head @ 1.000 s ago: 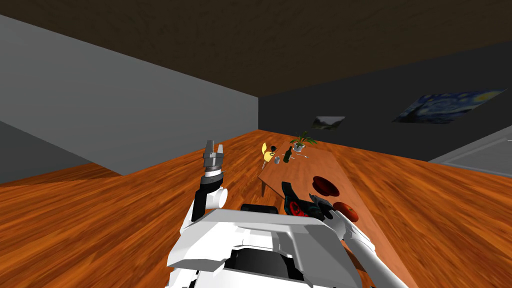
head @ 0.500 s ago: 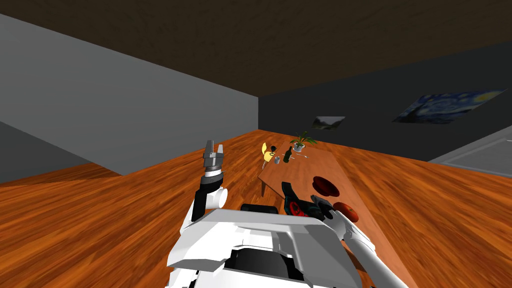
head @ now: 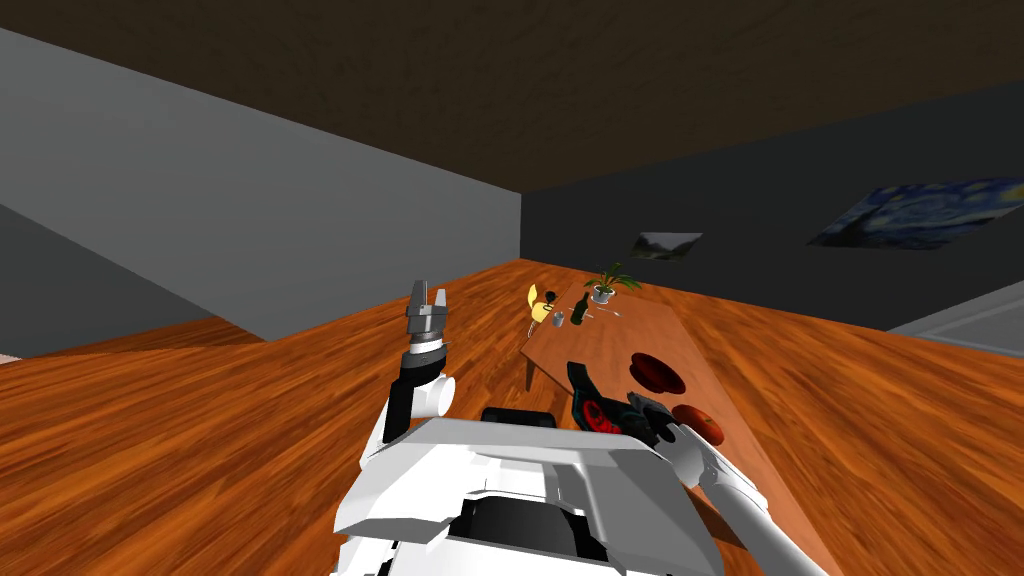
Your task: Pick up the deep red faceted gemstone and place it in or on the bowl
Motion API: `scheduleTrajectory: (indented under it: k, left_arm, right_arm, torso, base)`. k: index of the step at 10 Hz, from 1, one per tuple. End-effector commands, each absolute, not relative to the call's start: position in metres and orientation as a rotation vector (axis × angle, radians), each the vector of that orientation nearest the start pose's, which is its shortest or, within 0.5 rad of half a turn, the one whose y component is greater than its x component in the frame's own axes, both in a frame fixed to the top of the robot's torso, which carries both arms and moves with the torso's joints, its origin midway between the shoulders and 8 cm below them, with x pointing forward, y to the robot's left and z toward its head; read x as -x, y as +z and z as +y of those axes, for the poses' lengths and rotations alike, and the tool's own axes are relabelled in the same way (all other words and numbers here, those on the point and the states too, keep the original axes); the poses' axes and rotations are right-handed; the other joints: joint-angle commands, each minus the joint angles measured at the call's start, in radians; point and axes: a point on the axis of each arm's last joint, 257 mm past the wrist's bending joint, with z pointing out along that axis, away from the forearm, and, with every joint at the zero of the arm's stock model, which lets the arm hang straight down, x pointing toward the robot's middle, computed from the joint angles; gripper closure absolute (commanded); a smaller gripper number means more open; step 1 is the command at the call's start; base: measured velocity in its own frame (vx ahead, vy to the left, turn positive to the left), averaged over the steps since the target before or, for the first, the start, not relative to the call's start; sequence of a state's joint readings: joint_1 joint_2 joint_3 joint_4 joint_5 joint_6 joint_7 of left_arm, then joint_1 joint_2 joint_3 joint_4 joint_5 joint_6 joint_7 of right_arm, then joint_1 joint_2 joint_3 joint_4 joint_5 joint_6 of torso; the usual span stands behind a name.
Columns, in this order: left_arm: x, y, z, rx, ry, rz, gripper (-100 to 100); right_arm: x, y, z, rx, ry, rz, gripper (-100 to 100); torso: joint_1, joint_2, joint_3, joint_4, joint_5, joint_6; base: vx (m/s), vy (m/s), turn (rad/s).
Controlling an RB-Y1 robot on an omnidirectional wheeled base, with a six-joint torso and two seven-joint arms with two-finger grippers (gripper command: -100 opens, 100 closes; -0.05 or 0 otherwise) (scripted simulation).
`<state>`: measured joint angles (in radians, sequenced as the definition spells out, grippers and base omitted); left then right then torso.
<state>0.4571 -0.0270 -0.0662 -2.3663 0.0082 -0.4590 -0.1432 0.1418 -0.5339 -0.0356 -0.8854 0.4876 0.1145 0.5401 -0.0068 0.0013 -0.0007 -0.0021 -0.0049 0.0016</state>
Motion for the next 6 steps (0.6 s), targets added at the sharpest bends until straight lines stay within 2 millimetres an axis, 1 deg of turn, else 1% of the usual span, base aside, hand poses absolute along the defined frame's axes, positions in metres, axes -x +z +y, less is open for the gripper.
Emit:
scheduleTrajectory:
  k: [1,2,3,4,6]
  left_arm:
    - [-0.336,0.069,0.255,0.573,-1.272,0.559,0]
    - [-0.336,0.069,0.255,0.573,-1.272,0.559,0]
    - [-0.336,0.069,0.255,0.573,-1.273,0.559,0]
    - [-0.336,0.069,0.255,0.573,-1.272,0.559,0]
    - [-0.336,0.069,0.255,0.573,-1.272,0.559,0]
  right_arm:
    - [-0.304,-0.496,-0.598,-0.464,-0.472,2.274,100]
    - [-0.306,-0.492,-0.602,-0.468,-0.471,2.269,100]
    - [-0.313,-0.483,-0.608,-0.477,-0.468,2.256,100]
    - [-0.318,-0.478,-0.611,-0.481,-0.466,2.249,100]
    - [-0.327,-0.468,-0.617,-0.488,-0.46,2.234,100]
  torso:
    - [0.0,0.0,0.0,0.0,0.0,0.0]
    - [0.003,0.004,0.002,0.001,0.0,-0.001]
    - [0.005,0.007,0.004,0.001,0.001,0.0]
    - [0.004,0.007,0.004,0.002,0.001,0.0]
    - [0.0,0.004,0.002,0.001,0.0,0.0]
  base:
    - [-0.114,0.066,0.114]
    - [-0.153,0.085,0.106]
    - [-0.117,0.052,0.115]
    - [-0.081,0.018,0.085]
    - [-0.047,-0.007,0.074]
